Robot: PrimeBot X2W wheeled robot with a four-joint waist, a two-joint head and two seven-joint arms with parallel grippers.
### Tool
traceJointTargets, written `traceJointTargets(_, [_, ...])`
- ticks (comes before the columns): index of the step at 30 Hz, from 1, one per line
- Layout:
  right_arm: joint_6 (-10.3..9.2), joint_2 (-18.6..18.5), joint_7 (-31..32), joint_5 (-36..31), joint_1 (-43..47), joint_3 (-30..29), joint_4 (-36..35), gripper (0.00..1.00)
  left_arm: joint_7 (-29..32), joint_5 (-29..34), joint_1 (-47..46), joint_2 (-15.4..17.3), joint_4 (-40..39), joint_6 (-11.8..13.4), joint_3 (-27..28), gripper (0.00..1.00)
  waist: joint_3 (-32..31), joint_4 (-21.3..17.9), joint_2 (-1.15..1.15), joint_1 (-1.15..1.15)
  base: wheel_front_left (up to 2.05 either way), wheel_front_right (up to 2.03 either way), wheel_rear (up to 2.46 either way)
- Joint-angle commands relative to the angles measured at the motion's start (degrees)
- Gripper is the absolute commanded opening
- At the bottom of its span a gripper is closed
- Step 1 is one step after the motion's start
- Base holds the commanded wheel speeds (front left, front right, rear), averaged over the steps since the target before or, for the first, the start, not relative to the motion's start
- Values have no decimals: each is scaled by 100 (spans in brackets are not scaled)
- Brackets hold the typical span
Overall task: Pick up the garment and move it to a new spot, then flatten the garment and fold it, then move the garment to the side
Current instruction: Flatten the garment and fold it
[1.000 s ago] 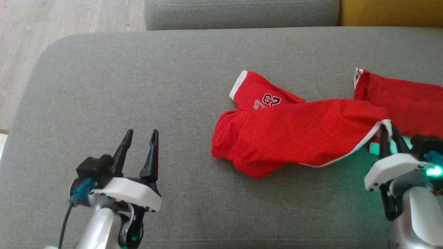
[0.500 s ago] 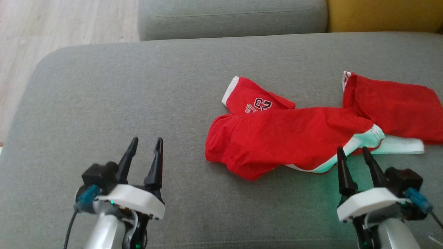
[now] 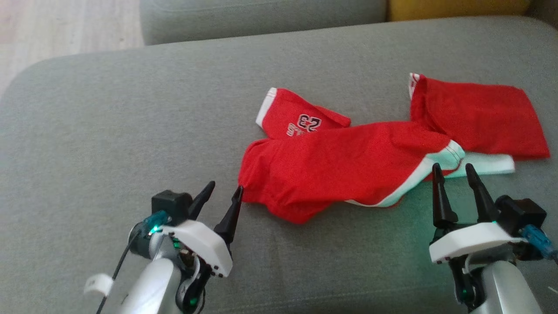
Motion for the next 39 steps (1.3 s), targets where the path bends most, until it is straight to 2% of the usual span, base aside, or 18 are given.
traceJointTargets(1, [-5, -38, -8, 5, -239, 165, -210, 100, 27, -22, -312, 38, -112, -32, 147, 100, 88, -105, 0, 0, 0, 0, 0])
traceJointTargets(7, [-5, -38, -42, 38, -297, 212, -243, 100, 542, -202, -697, 55, 472, -73, 19, 100, 291, -369, 0, 0, 0, 0, 0])
traceJointTargets(13, [-5, -38, -104, 77, -348, 245, -231, 100, 646, -353, -956, 99, 791, -112, -143, 100, 405, -518, 0, 0, 0, 0, 0])
traceJointTargets(14, [-5, -38, -113, 80, -354, 248, -228, 100, 642, -387, -994, 113, 818, -116, -163, 40, 419, -529, 0, 0, 0, 0, 0])
traceJointTargets(15, [-5, -38, -121, 81, -360, 250, -227, 100, 624, -417, -1040, 139, 835, -119, -175, 0, 434, -535, 0, 0, 0, 0, 0])
traceJointTargets(25, [-5, -38, -131, 86, -466, 372, -204, 100, 644, -443, -1844, 823, 1144, -132, -162, 0, 534, -507, 0, 0, 0, 0, 0])
traceJointTargets(34, [-5, -38, -118, 115, -581, 589, -168, 100, 1054, -702, -2895, 1745, 1481, -135, -945, 0, 647, -636, 0, 0, 0, 0, 0])
traceJointTargets(39, [-5, -38, -146, 142, -608, 641, -147, 100, 1047, -902, -3363, 2025, 1668, -135, -1281, 0, 713, -724, 0, 0, 0, 0, 0])
